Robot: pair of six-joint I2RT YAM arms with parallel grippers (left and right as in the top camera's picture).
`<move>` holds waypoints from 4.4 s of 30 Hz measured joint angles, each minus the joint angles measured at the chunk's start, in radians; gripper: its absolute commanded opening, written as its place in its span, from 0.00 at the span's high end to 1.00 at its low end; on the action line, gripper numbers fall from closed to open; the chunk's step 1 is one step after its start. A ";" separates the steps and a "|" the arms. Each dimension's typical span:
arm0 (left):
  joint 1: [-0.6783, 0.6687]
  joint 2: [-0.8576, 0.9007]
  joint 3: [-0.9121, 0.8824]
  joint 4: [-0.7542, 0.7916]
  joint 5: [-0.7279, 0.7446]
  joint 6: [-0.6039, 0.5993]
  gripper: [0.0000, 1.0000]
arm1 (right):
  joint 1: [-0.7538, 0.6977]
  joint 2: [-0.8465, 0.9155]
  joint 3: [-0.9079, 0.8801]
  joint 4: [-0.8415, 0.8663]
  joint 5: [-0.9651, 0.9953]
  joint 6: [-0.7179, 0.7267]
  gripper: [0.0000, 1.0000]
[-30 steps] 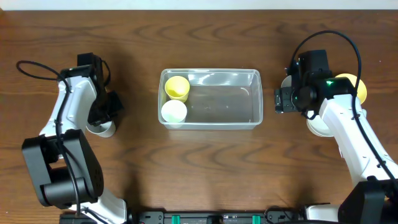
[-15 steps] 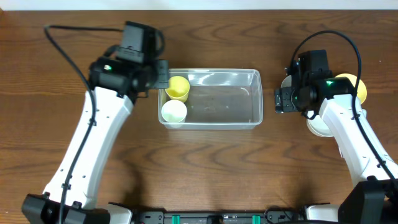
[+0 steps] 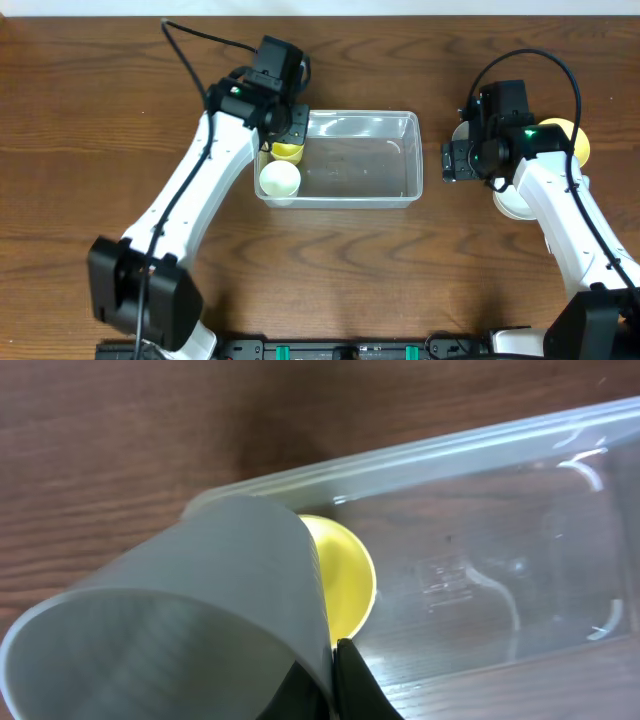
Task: Pack container
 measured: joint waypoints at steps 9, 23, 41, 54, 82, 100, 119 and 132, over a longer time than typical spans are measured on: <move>0.000 0.018 0.000 0.007 0.000 0.000 0.93 | 0.000 0.000 0.000 0.000 0.000 0.000 0.17; -0.001 0.018 0.000 0.006 0.000 0.008 0.67 | 0.000 0.000 0.000 0.000 0.000 0.000 0.17; 0.243 -0.140 0.000 -0.075 -0.062 -0.032 0.33 | -0.010 0.005 0.109 -0.004 0.046 0.056 0.05; 0.426 -0.144 -0.031 -0.084 -0.006 -0.136 0.31 | -0.106 0.160 0.401 -0.076 0.091 0.090 0.08; 0.426 -0.144 -0.031 -0.083 0.004 -0.140 0.31 | -0.019 0.554 0.391 -0.051 0.087 0.110 0.26; 0.426 -0.144 -0.031 -0.083 0.004 -0.140 0.31 | -0.024 0.563 0.391 -0.030 0.087 0.122 0.88; 0.426 -0.144 -0.031 -0.083 0.004 -0.140 0.32 | 0.021 0.538 0.568 -0.118 0.100 -0.008 0.99; 0.426 -0.144 -0.031 -0.083 0.004 -0.140 0.32 | 0.418 0.351 0.681 -0.171 0.091 -0.058 0.99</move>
